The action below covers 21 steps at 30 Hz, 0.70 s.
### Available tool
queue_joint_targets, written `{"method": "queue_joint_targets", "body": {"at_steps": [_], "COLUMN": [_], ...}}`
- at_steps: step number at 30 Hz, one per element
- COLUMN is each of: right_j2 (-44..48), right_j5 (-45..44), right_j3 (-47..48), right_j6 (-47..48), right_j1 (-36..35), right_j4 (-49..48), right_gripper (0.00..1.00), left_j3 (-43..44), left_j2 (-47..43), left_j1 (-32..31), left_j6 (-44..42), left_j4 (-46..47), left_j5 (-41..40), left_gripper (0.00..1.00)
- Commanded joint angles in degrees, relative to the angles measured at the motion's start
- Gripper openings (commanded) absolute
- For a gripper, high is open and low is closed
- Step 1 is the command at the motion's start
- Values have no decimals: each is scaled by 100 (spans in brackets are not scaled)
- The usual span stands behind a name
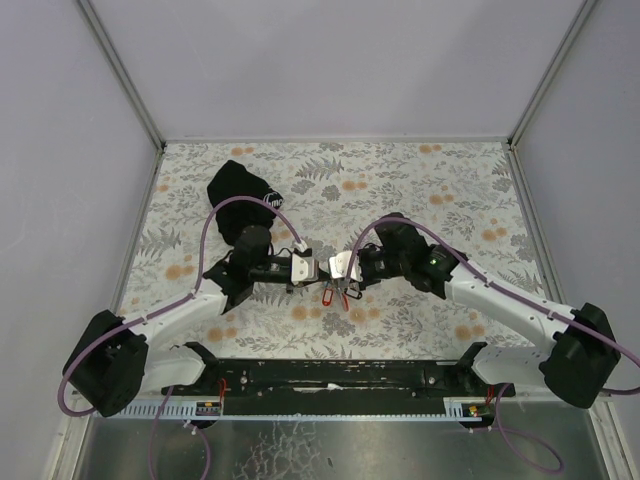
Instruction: Put the keys on the keyring
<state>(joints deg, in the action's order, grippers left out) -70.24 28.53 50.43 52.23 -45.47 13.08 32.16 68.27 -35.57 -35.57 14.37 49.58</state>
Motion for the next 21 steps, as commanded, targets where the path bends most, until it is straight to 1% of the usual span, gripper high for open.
{"method": "queue_joint_targets", "body": {"at_steps": [1, 7, 11, 12, 19, 21], "right_j2": [-94, -248, -294, -302, -381, -302], "right_j5": [459, 561, 698, 722, 596, 472], "right_j3": [457, 603, 686, 689, 667, 621], "right_j6": [304, 471, 473, 602, 785, 703], "right_j1": [-48, -44, -48, -49, -49, -49], "right_j4": [9, 175, 183, 185, 299, 293], "right_gripper": [0, 0, 0, 0, 0, 0], "left_j3": [267, 423, 490, 493, 468, 443], "left_j2": [-152, -155, -108, -110, -155, -150], "left_j1": [-29, -20, -20, -20, 36, 41], "left_j6": [-206, -385, -389, -397, -382, -326], "left_j4": [55, -177, -178, -172, -126, -74], "left_j5": [-10, -85, -46, -50, -154, -221], "left_gripper": [0, 0, 0, 0, 0, 0]}}
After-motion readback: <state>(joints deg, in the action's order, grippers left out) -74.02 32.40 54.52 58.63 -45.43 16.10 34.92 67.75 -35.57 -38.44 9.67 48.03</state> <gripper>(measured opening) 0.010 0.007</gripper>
